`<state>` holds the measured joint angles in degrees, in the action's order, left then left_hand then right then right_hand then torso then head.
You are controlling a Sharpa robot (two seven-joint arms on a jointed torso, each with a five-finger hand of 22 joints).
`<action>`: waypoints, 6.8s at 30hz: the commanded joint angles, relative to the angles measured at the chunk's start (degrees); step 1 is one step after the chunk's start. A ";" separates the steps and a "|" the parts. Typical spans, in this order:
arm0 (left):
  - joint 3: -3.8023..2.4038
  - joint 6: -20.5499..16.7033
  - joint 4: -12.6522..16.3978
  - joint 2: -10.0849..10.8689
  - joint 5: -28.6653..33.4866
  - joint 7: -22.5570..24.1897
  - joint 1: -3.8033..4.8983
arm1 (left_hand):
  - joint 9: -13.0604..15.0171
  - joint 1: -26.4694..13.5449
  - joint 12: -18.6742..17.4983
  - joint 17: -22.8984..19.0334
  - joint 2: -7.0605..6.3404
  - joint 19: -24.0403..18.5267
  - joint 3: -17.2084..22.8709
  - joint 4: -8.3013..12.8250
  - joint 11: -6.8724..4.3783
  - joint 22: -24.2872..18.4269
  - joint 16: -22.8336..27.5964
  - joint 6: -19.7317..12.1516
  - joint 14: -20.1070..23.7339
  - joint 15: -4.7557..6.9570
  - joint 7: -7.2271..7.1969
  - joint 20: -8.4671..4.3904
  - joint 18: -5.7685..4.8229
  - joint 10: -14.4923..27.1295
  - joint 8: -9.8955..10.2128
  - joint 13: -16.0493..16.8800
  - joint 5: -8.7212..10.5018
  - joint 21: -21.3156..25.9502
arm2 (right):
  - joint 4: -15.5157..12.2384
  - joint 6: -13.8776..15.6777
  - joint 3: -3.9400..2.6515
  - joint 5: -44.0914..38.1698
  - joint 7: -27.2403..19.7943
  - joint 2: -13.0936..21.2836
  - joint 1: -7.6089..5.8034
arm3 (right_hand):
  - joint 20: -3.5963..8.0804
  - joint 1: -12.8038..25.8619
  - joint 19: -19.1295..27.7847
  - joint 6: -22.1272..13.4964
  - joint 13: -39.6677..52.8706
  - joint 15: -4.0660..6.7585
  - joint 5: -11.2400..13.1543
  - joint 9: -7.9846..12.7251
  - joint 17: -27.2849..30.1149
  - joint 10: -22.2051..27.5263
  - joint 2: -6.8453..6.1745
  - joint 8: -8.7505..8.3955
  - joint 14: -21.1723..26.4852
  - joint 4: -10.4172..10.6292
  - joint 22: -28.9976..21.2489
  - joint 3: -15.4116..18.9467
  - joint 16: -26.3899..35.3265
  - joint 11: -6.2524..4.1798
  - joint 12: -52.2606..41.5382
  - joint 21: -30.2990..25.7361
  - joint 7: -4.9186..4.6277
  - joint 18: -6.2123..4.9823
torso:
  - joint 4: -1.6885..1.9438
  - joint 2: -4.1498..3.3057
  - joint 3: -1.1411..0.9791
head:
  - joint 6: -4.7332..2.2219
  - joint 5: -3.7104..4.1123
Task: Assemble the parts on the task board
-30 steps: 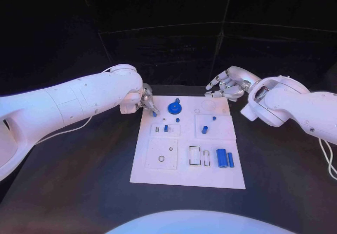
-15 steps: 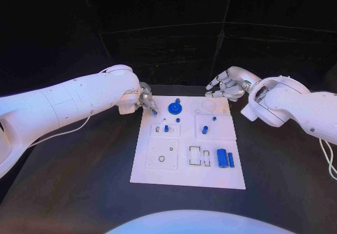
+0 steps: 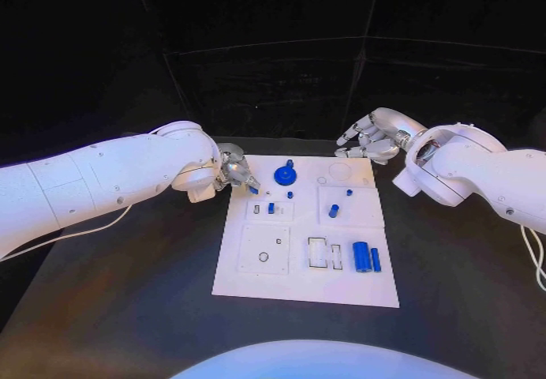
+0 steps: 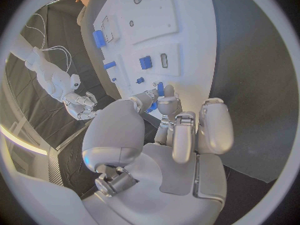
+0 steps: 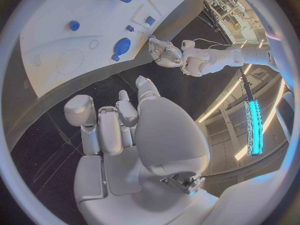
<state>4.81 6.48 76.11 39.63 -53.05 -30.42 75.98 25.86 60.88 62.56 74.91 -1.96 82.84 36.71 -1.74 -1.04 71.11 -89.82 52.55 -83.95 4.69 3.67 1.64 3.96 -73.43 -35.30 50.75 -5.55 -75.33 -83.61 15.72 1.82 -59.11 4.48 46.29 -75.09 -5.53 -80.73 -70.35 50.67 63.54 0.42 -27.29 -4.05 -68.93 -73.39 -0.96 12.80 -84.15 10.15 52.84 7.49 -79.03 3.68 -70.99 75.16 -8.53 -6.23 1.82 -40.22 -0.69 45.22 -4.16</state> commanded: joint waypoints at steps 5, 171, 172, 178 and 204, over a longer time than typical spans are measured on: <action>0.49 -6.47 4.72 2.95 -1.69 2.20 -1.42 | 0.11 -0.85 0.40 15.09 -0.09 0.51 8.81 8.36 -0.25 0.50 -0.18 0.08 -6.05 0.04 -0.53 -0.12 0.25 -0.88 -0.76 0.43 -0.44 -0.41 | 0.08 -0.26 -0.03 0.09 -0.49 0.13 -0.12 | 0.12 -0.21 0.00 -0.49 -0.06 0.41 -0.17 0.03 0.03 0.27 0.00 0.39 -1.65 0.19 -0.03 -0.07 0.30 -0.14 -0.24 -0.37 -0.07 -0.78 | 0.46 0.34 0.02 | 0.00 0.16; 0.81 -9.84 -4.87 -9.54 -26.04 24.60 -3.43 | -21.36 19.29 -34.92 -11.59 -4.17 -3.28 -19.97 1.11 5.69 -19.24 11.88 -0.36 -0.26 -4.41 4.51 3.70 3.96 19.30 15.06 -42.80 2.62 20.25 | 1.64 -1.54 0.00 0.44 -1.60 -1.51 -0.04 | 0.16 -0.87 0.17 -0.51 -0.16 0.46 -1.27 0.04 0.01 0.36 -0.02 0.80 -1.66 0.16 -0.51 -0.44 0.39 -0.19 -0.27 -0.68 -0.03 -0.85 | 0.28 0.20 -0.05 | -0.82 1.78; 0.81 -9.64 -5.36 -9.90 -26.13 24.71 -3.46 | -21.46 19.29 -35.05 -11.55 -4.17 -3.15 -19.77 1.17 5.66 -18.91 11.83 -0.18 -0.34 -4.38 4.48 3.67 3.91 19.11 15.17 -42.99 2.62 19.94 | 1.65 -1.55 0.00 0.44 -1.60 -1.55 -0.04 | 0.16 -0.87 0.17 -0.51 -0.16 0.46 -1.27 0.04 0.01 0.36 -0.02 0.80 -1.66 0.16 -0.51 -0.44 0.39 -0.19 -0.27 -0.68 -0.03 -0.85 | 0.26 0.18 -0.03 | -0.83 1.79; 0.81 -8.62 -7.19 -11.21 -26.28 25.19 -3.63 | -21.75 19.29 -35.60 -11.70 -4.16 -2.79 -18.96 1.41 5.55 -17.97 11.77 0.47 -0.54 -4.26 4.37 3.57 3.75 18.39 15.59 -43.73 2.62 19.06 | 1.65 -1.56 0.00 0.44 -1.63 -1.67 -0.04 | 0.16 -0.87 0.17 -0.51 -0.16 0.46 -1.27 0.04 0.01 0.36 -0.02 0.80 -1.66 0.16 -0.51 -0.44 0.39 -0.19 -0.27 -0.68 -0.03 -0.85 | 0.31 0.21 -0.03 | -0.77 1.86; 0.83 -6.06 -8.66 -12.50 -26.32 25.67 -3.94 | -21.98 18.70 -36.47 -12.35 -4.28 -2.05 -17.85 1.62 5.34 -15.71 11.86 1.73 -0.79 -4.06 4.18 3.38 3.36 16.96 16.21 -44.91 2.61 17.00 | 1.56 -1.47 0.00 0.43 -1.71 -1.71 -0.04 | 0.17 -0.94 0.18 -0.51 -0.17 0.47 -1.29 0.04 0.03 0.36 0.04 0.84 -1.66 0.16 -0.55 -0.51 0.41 -0.19 -0.28 -0.70 -0.03 -0.86 | 0.39 0.24 -0.02 | -0.47 2.20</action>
<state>5.67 -0.45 67.48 27.21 -79.00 -5.05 71.99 3.95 79.76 26.38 62.60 -6.04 80.49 18.53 0.00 4.39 55.35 -77.87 53.95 -83.84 0.28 7.96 5.03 8.42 -56.12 -19.32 5.89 -2.88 -58.15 -81.99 14.45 1.84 -58.80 3.31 44.63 -75.03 -5.53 -81.20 -70.35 50.46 63.35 0.62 -28.34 -4.05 -68.84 -73.18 -0.96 13.30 -83.94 10.30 52.32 7.33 -78.82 3.48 -71.00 74.70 -8.74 -6.23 2.22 -39.97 -0.70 44.71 -1.97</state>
